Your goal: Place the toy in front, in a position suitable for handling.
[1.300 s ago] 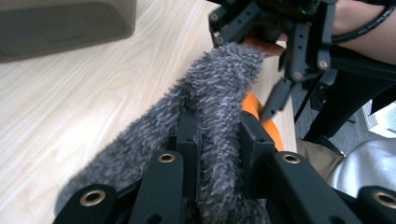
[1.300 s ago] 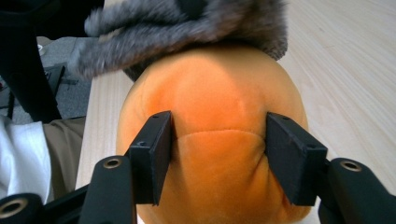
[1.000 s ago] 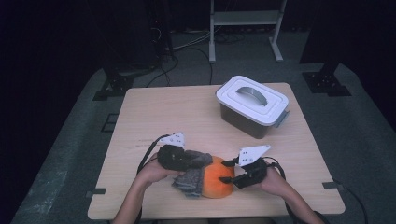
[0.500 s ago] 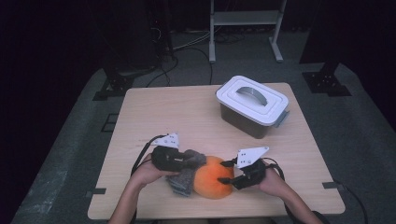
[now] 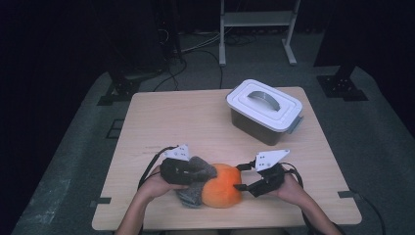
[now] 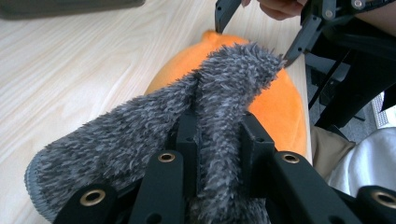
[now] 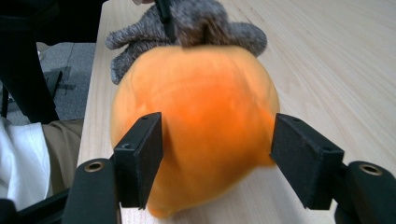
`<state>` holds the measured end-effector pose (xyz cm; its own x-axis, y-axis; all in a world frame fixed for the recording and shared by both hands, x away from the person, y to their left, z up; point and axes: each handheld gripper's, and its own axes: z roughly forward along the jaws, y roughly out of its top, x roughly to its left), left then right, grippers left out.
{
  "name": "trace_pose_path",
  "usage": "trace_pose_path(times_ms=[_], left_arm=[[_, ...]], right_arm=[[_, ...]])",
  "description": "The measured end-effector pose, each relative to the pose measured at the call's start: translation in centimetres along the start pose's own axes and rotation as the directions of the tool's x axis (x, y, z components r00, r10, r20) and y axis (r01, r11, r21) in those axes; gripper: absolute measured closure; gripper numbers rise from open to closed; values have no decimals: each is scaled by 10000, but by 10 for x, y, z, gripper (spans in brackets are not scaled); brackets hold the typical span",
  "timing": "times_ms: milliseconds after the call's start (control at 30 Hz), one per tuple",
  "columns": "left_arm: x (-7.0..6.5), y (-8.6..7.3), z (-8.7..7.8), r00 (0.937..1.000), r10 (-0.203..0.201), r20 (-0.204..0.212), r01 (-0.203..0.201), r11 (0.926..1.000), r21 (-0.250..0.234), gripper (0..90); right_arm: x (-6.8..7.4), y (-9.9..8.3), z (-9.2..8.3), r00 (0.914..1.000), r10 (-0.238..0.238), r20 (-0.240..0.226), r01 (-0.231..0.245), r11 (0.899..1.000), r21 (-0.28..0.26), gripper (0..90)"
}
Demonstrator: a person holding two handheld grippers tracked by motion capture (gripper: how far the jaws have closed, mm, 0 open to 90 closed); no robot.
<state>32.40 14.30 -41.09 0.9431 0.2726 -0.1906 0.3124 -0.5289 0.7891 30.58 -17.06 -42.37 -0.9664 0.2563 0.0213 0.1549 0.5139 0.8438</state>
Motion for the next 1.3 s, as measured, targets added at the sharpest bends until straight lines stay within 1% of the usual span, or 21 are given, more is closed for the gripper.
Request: trace_pose_path(times_ms=[33, 67, 133, 200, 300, 367, 400, 467, 500, 533, 600, 667, 700, 767, 833, 933, 1000, 1100, 1233, 1300], left_arm=[[0, -2, -3, 10000, -17, -58, 17, 10000, 51, 732], [0, -4, -4, 10000, -47, -81, 48, 10000, 43, 732], [1, -7, -6, 9998, -155, -92, 155, 9999, -17, 732], [1, -11, -8, 9997, -230, -29, 229, 9997, -84, 732], [1, -12, -9, 9997, -244, -41, 243, 9997, -58, 732], [2, -11, -10, 9996, -231, -148, 231, 9997, 12, 731], [1, -11, -10, 9996, -230, -174, 230, 9997, -4, 732], [1, -8, -14, 9996, -155, -253, 155, 9999, -17, 732], [1, -8, -14, 9996, -155, -253, 155, 9999, -17, 733], [1, -3, -21, 9993, -36, -363, 30, 9999, -155, 733], [-2, 2, -26, 9990, 76, -445, -90, 9995, -305, 733], [-7, 12, -30, 9993, 282, -238, -298, 9973, -674, 738], [-11, 18, -30, 9985, 500, -203, -513, 9963, -686, 738], [-21, 30, -25, 9945, 1031, -174, -1037, 9938, -396, 738], [-30, 39, -17, 9901, 1400, 6, -1400, 9899, -238, 738], [-38, 48, -4, 9855, 1668, 324, -1664, 9859, -154, 737], [-40, 48, 3, 9846, 1669, 522, -1665, 9860, -115, 736], [-33, 42, 7, 9879, 1430, 595, -1419, 9896, -230, 737], [-27, 34, 2, 9912, 1254, 435, -1242, 9918, -302, 739], [-25, 28, -1, 9925, 1193, 282, -1188, 9927, -194, 738]], right_arm=[[0, 0, 1, 10000, 8, 0, -8, 10000, 16, 314], [-1, -1, 2, 10000, 7, 0, -7, 9997, 250, 307], [-2, -3, 4, 10000, 85, -40, -84, 9991, 406, 304], [-3, -4, 7, 9993, 293, -249, -285, 9990, 336, 304], [-2, -3, 15, 9978, 401, -536, -388, 9990, 240, 311], [-1, -2, 21, 9962, 558, -668, -549, 9984, 154, 366], [0, 0, 22, 9962, 626, -613, -620, 9980, 106, 447], [3, 5, 19, 9973, 591, -440, -584, 9981, 175, 564], [3, 5, 19, 9973, 591, -440, -584, 9981, 175, 564], [4, 11, 15, 9975, 635, -317, -633, 9980, 70, 625], [5, 14, 12, 9984, 533, -166, -532, 9986, 80, 635], [6, 18, 10, 9989, 471, 40, -471, 9989, 39, 641], [7, 20, 10, 9988, 468, 110, -468, 9989, 70, 641], [8, 23, 10, 9990, 361, 264, -364, 9993, 116, 641], [9, 24, 10, 9990, 334, 286, -337, 9994, 119, 642], [11, 24, 11, 9991, 335, 268, -340, 9993, 174, 642], [11, 23, 10, 9992, 329, 239, -335, 9991, 244, 642], [9, 19, 9, 9990, 397, 202, -403, 9987, 317, 643], [6, 18, 8, 9982, 578, 141, -582, 9979, 272, 648], [3, 17, 8, 9970, 766, 111, -768, 9967, 256, 648]])
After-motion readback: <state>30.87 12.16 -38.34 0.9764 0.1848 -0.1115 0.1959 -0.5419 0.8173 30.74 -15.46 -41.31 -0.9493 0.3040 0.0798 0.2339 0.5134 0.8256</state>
